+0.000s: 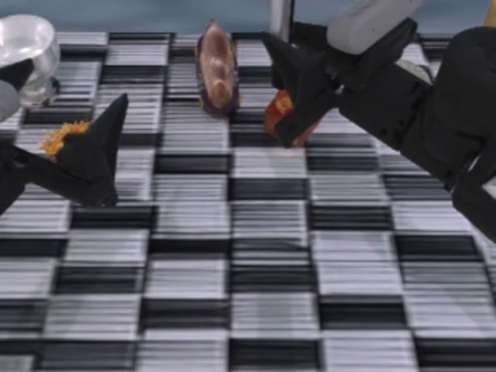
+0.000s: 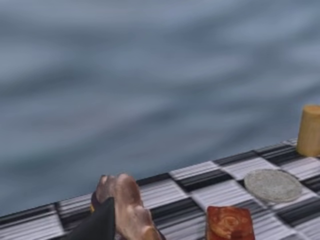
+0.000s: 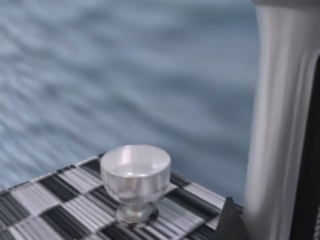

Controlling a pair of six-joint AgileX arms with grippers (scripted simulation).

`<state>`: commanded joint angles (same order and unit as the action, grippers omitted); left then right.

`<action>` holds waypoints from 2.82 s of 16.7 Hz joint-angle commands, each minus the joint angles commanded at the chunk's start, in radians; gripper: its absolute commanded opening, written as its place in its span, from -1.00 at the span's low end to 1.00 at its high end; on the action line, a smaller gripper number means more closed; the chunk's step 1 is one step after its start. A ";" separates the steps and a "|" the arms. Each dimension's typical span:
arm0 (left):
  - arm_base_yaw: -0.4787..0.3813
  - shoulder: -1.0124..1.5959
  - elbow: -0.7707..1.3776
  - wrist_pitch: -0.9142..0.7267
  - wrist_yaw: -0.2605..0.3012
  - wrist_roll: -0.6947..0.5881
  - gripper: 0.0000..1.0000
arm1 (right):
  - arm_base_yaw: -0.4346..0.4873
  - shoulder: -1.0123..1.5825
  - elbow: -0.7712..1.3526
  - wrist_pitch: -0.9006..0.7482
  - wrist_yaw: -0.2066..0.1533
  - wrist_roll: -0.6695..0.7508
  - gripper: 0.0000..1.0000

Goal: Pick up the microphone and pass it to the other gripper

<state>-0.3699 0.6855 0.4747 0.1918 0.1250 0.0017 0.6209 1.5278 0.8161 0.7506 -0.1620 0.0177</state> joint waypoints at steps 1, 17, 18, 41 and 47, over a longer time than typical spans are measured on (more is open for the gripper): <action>-0.037 0.075 0.049 0.020 0.012 0.000 1.00 | 0.000 0.000 0.000 0.000 0.000 0.000 -1.00; -0.219 0.469 0.319 0.134 0.060 -0.001 1.00 | 0.000 0.000 0.000 0.000 0.000 0.000 -1.00; -0.226 0.514 0.349 0.149 0.054 -0.001 1.00 | 0.000 0.000 0.000 0.000 0.000 0.000 -1.00; -0.270 0.813 0.546 0.246 0.015 -0.001 -0.81 | 0.000 0.000 0.000 0.000 0.000 0.000 -1.00; -0.270 0.813 0.546 0.246 0.015 -0.001 -1.00 | 0.000 0.000 0.000 0.000 0.000 0.000 -1.00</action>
<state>-0.6400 1.4985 1.0202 0.4381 0.1396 0.0006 0.6209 1.5278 0.8161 0.7506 -0.1620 0.0177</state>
